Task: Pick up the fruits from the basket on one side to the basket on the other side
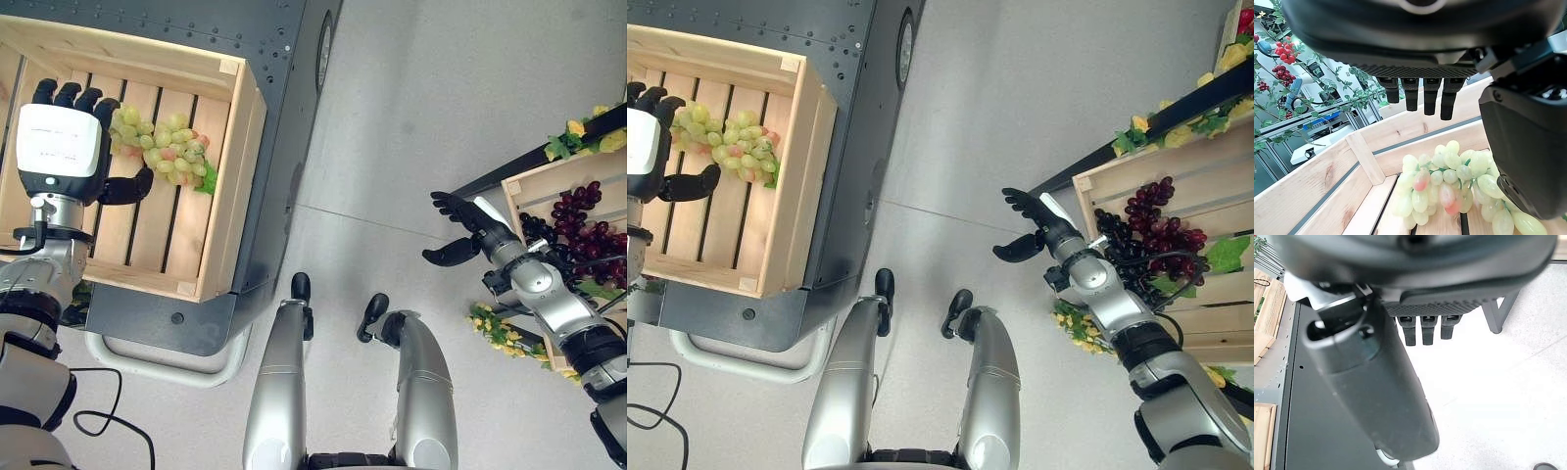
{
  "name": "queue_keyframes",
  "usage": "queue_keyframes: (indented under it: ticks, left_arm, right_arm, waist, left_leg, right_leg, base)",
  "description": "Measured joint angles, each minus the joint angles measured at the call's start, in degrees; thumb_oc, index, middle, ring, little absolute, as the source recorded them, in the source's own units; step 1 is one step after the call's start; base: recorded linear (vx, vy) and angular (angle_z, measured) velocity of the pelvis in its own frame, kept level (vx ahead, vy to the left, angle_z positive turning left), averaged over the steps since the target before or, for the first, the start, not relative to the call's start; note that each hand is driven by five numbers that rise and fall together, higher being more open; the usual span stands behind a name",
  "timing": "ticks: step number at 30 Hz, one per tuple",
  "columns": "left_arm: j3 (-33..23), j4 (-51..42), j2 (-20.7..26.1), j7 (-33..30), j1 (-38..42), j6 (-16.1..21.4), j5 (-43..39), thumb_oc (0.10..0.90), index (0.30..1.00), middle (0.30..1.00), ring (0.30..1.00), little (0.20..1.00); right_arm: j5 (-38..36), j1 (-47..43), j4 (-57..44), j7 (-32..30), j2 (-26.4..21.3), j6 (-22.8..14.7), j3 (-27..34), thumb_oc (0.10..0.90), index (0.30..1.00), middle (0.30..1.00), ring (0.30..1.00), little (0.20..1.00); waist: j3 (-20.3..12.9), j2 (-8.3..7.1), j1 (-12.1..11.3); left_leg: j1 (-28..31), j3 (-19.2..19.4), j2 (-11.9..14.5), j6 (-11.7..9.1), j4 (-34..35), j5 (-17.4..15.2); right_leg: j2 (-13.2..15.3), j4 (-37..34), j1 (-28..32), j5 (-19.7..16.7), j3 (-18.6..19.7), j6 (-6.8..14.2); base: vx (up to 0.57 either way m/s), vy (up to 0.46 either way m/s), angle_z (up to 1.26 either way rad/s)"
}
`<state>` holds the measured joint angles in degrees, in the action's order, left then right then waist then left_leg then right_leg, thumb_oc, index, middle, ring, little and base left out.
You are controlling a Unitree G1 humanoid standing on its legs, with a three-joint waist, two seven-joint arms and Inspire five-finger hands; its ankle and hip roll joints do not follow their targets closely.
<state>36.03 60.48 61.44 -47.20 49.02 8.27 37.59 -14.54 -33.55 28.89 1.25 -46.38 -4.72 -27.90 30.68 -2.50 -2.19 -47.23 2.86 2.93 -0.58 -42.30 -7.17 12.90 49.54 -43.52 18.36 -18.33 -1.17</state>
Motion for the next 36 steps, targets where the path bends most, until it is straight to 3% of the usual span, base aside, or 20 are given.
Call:
queue_keyframes:
  ticks: [5, 12, 19, 36]
  left_arm:
    - [4.3, -0.6, 0.0, 1.7, 3.0, -0.4, 1.4, 0.8, 0.9, 0.9, 0.9, 0.9]
    - [12.8, -2.8, 0.1, 9.5, 7.9, -1.4, 7.3, 0.8, 0.9, 0.9, 0.9, 0.9]
    - [17.2, -4.6, 0.0, 12.3, 11.6, -1.8, 7.8, 0.8, 0.9, 0.9, 0.9, 0.9]
    - [17.7, -8.1, 2.3, 24.7, 16.9, -4.6, 6.5, 0.8, 0.9, 0.9, 0.9, 0.9]
  right_arm:
    - [-1.9, -0.3, 0.0, 0.1, -0.1, 0.0, 0.0, 0.8, 0.9, 0.9, 0.9, 0.9]
    - [-3.3, -1.6, 0.1, 1.6, -0.1, 0.0, -0.5, 0.8, 0.9, 0.9, 0.9, 0.9]
    - [-4.4, -2.1, 0.7, 2.8, -0.3, -0.1, -0.8, 0.8, 0.9, 0.9, 0.9, 0.9]
    - [-6.8, -2.3, 0.5, 4.6, -1.1, -3.1, -2.1, 0.8, 0.9, 0.9, 0.9, 0.9]
  waist:
    - [0.0, -0.07, 0.2]
    - [0.0, -0.64, 1.4]
    - [0.0, -0.75, 2.1]
    - [-0.2, -1.2, 1.4]
  left_leg:
    - [-0.9, -0.4, 0.0, 0.1, -0.4, 0.0]
    - [-2.8, -0.7, 0.0, 0.5, -1.3, -0.3]
    - [-3.5, -0.5, 0.0, 0.7, -1.4, -0.4]
    - [-5.8, 1.1, 1.1, 0.9, -0.9, 0.1]
  right_leg:
    - [-0.3, -0.1, -0.5, -0.2, 0.0, 0.3]
    - [-0.7, -0.2, -1.8, -0.4, 0.3, 0.7]
    - [-0.8, -0.3, -2.6, -0.6, 0.6, 0.9]
    - [-1.1, -0.3, -5.6, -0.9, 1.4, 0.9]
  base:
    - [0.0, 0.0, 0.0]
    - [0.0, 0.004, 0.01]
    - [0.0, 0.0, 0.0]
    - [-0.01, 0.002, 0.0]
